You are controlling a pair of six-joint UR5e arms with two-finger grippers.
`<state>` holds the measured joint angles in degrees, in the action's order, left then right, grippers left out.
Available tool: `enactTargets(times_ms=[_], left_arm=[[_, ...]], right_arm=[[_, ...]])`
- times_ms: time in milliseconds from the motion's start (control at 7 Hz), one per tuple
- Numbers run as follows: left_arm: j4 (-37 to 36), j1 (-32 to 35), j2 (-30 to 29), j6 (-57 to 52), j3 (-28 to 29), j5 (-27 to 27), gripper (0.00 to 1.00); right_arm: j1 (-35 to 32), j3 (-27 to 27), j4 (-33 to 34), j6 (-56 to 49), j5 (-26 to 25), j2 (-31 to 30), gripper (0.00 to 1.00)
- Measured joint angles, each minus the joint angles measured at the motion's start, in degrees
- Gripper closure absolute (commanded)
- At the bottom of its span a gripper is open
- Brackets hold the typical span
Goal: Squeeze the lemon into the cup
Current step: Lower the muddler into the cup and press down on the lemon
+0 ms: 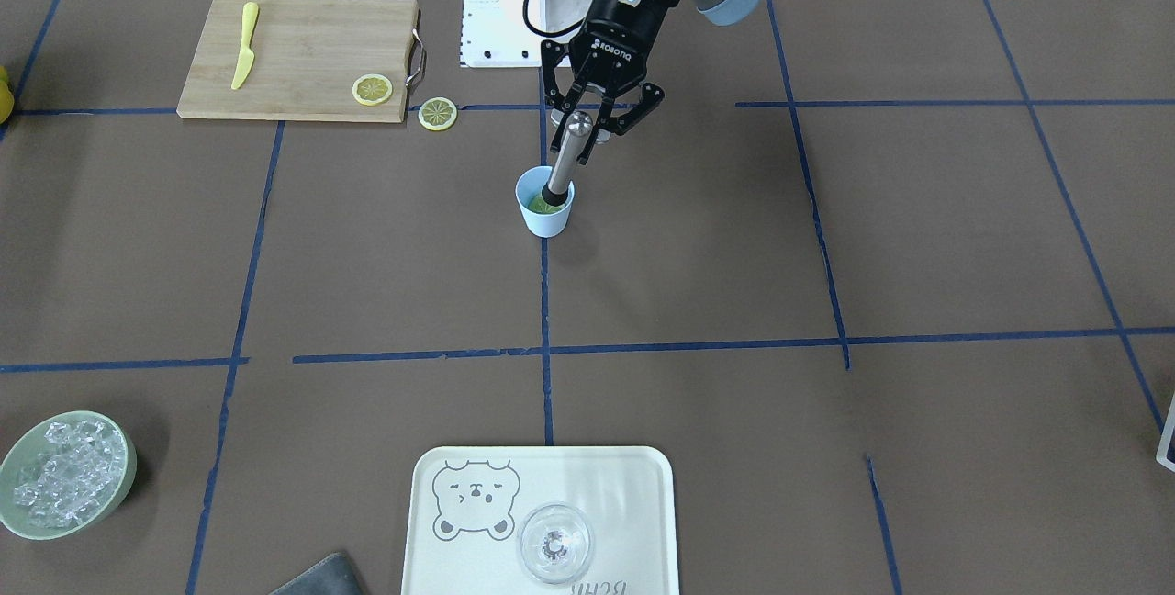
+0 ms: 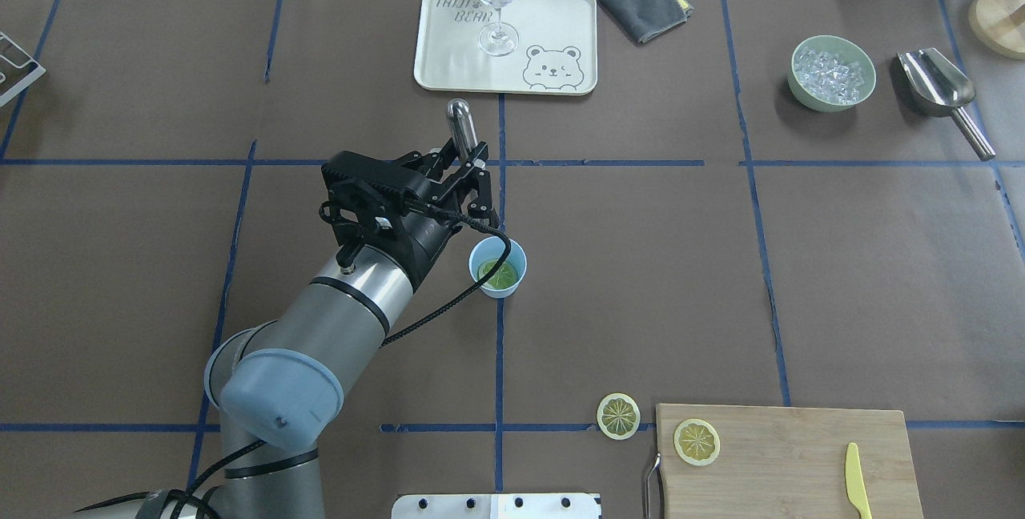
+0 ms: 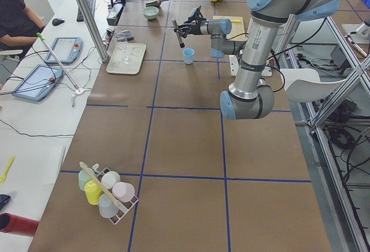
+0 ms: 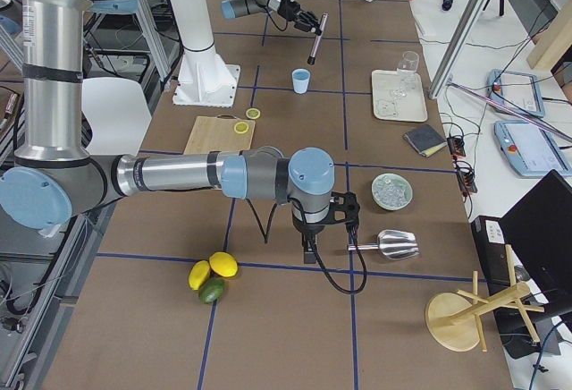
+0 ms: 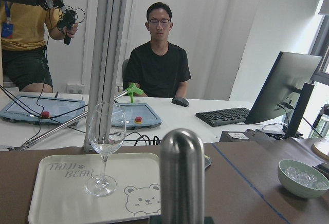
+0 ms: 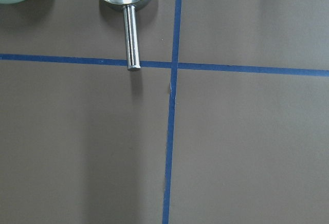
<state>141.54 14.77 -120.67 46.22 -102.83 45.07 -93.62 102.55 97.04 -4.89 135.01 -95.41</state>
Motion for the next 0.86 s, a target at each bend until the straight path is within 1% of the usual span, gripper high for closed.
enactTargets(times_ms=[286,857], left_arm=[[0.1,-1.1,-0.3,-0.3,1.3,-0.2,1.00],[1.2,-4.4,-0.2,-0.4,2.6,-3.5,1.00]], right_arm=[[0.0,-0.8,0.0,0.0,0.1,0.3,0.00],[0.0,-1.0,0.0,0.0,0.2,0.4,0.00]])
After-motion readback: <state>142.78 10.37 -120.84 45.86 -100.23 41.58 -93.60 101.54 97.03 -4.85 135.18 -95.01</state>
